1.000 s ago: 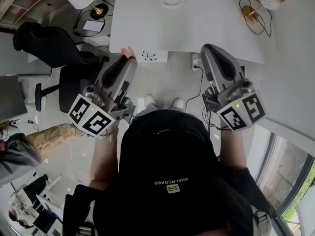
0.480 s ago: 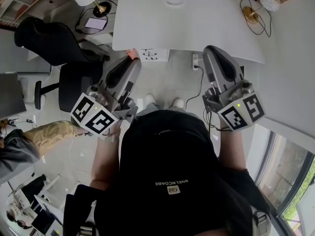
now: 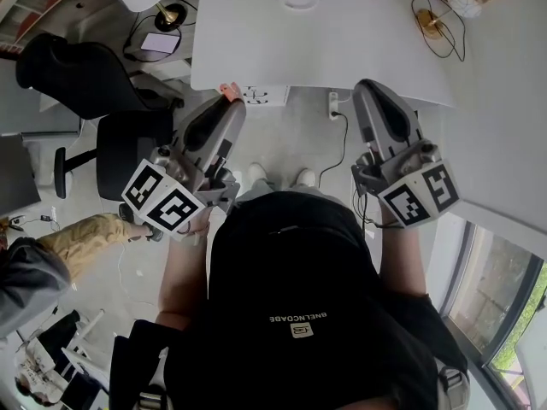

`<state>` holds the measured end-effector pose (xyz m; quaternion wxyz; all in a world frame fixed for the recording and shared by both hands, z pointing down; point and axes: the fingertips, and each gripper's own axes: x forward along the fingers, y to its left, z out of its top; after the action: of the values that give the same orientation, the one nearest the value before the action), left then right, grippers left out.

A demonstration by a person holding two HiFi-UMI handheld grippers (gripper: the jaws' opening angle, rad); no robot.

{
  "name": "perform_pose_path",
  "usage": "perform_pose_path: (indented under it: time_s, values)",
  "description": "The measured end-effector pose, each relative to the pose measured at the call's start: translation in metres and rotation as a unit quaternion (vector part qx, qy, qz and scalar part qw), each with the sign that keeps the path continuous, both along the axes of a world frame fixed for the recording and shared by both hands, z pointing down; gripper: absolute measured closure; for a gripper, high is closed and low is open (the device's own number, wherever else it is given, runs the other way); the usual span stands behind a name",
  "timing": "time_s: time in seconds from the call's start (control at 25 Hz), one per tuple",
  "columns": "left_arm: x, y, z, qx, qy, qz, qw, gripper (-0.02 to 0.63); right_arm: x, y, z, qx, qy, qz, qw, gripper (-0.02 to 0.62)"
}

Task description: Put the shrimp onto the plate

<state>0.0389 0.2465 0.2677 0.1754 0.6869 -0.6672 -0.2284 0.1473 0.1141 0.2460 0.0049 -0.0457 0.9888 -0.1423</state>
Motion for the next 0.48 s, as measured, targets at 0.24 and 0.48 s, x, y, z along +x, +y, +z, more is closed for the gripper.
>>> perform_pose_path:
  time_s: [0.24, 0.48]
  values:
    - [-0.022, 0.005, 0.004, 0.007, 0.007, 0.004, 0.9999, 0.537, -0.016, 0.005, 0.001, 0.003, 0.005, 0.01, 1.0, 0.588]
    - [-0.05, 0.016, 0.006, 0.013, 0.009, 0.01, 0.9998, 0.537, -0.04, 0.013, 0.0, 0.003, 0.004, 0.023, 1.0, 0.589]
